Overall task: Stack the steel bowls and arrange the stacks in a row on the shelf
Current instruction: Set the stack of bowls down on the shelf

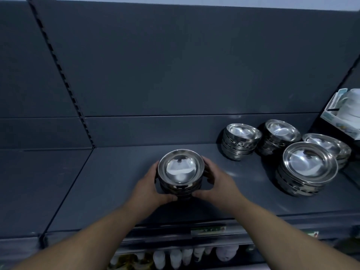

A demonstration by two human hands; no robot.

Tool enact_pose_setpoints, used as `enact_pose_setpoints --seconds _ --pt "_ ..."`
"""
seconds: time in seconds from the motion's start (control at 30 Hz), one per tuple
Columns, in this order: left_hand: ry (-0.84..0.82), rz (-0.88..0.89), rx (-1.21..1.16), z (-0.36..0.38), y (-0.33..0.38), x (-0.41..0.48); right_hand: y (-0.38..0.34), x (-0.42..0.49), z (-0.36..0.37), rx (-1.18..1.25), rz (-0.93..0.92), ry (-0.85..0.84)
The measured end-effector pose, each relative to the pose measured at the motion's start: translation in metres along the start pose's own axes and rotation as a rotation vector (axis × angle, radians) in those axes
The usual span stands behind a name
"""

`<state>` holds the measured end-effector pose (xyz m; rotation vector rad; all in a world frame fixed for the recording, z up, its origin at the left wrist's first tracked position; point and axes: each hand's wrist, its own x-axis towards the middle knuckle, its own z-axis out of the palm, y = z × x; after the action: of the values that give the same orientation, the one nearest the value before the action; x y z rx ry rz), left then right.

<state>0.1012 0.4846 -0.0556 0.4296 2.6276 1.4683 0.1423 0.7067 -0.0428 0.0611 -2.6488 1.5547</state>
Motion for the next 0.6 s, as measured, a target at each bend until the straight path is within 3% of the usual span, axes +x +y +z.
enact_pose_setpoints --seconds 0.6 --pt "0.002 0.063 -0.04 -0.015 0.024 0.001 -0.006 0.0 -0.003 0.007 -0.018 0.063"
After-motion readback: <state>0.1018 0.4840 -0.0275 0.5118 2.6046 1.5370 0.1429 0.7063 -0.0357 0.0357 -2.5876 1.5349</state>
